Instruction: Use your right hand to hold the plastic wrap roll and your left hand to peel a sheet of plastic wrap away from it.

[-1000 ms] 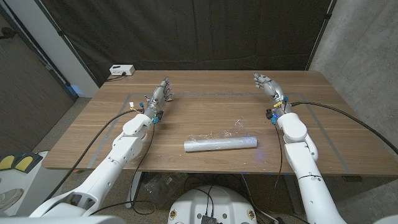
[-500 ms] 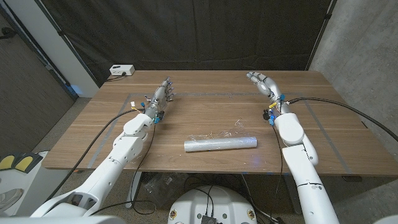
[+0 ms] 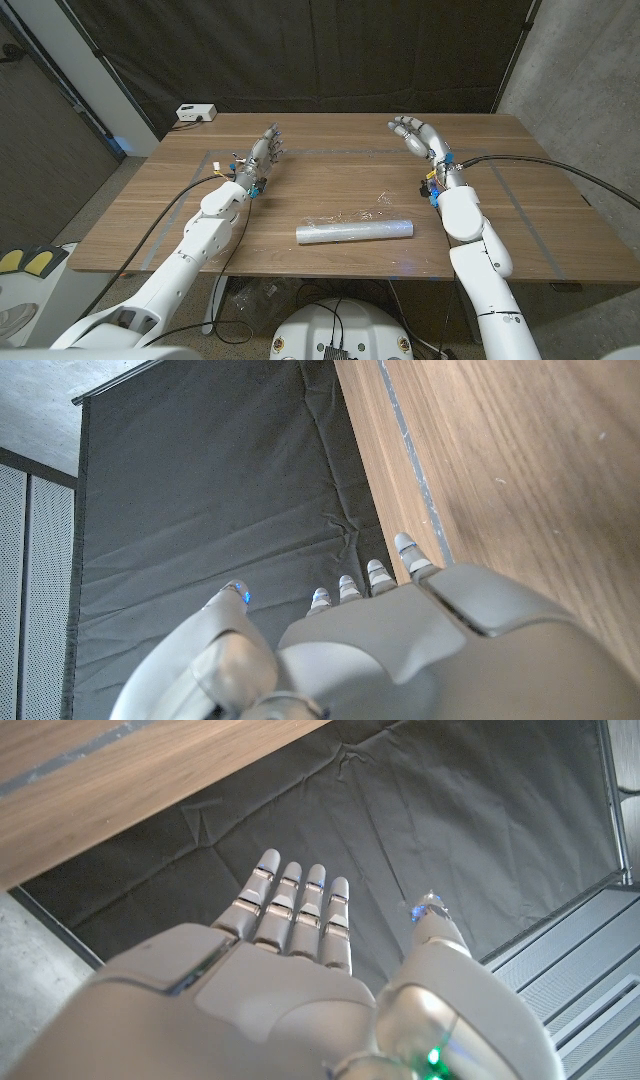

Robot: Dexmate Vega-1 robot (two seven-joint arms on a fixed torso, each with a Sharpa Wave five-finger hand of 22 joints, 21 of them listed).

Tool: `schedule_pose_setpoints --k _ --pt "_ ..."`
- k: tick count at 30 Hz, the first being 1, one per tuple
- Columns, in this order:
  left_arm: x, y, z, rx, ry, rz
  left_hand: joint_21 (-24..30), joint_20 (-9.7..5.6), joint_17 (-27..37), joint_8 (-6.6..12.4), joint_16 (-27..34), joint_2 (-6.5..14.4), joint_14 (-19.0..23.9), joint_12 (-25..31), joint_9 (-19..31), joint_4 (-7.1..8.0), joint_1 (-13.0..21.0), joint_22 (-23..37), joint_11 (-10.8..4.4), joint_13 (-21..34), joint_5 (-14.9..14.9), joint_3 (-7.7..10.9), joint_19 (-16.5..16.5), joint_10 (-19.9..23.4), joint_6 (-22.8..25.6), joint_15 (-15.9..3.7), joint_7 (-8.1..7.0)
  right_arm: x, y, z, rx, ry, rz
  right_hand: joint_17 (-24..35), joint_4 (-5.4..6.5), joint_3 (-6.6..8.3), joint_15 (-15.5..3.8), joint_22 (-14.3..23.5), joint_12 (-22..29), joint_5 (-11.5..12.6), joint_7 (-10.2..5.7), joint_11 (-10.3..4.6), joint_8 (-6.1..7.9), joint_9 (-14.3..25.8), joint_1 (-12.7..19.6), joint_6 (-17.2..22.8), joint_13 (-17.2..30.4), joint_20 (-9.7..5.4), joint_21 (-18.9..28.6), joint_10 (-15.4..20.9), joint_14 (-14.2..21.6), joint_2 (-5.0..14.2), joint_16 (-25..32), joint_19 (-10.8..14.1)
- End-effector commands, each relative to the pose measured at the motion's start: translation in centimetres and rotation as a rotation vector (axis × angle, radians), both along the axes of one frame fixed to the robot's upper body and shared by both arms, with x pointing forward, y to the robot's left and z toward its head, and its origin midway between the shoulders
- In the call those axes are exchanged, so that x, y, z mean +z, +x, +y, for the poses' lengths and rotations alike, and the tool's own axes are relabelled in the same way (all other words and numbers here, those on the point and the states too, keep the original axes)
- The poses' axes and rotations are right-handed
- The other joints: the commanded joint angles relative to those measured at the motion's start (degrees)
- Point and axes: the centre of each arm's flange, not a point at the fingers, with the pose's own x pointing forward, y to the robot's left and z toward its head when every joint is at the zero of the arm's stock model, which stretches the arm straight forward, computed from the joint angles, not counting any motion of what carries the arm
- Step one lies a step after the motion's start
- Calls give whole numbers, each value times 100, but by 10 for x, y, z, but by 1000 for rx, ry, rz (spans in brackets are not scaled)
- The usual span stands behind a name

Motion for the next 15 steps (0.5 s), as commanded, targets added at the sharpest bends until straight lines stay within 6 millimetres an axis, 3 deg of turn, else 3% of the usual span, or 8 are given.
schedule_pose_setpoints --k 1,15 --pt "3 3 -3 -17 11 -3 -18 45 27 1 0 2 7 33 21 6 27 27 -1 19 -6 -23 -104 18 -74 16 -46 2 -25 18 -77 -72 -35 8 -7 43 -30 14 60 23 15 -7 44 11 106 79 28 -4 50 66 75 -13 30 83" --pt "5 7 -6 -39 9 -6 -29 46 30 3 -14 1 21 25 21 9 23 27 -8 20 -8 -32 -89 19 -63 13 -35 0 -49 31 -125 -144 -6 8 -29 68 -76 11 -2 17 8 -28 -48 13 210 -32 28 -28 38 -9 69 -120 -16 127"
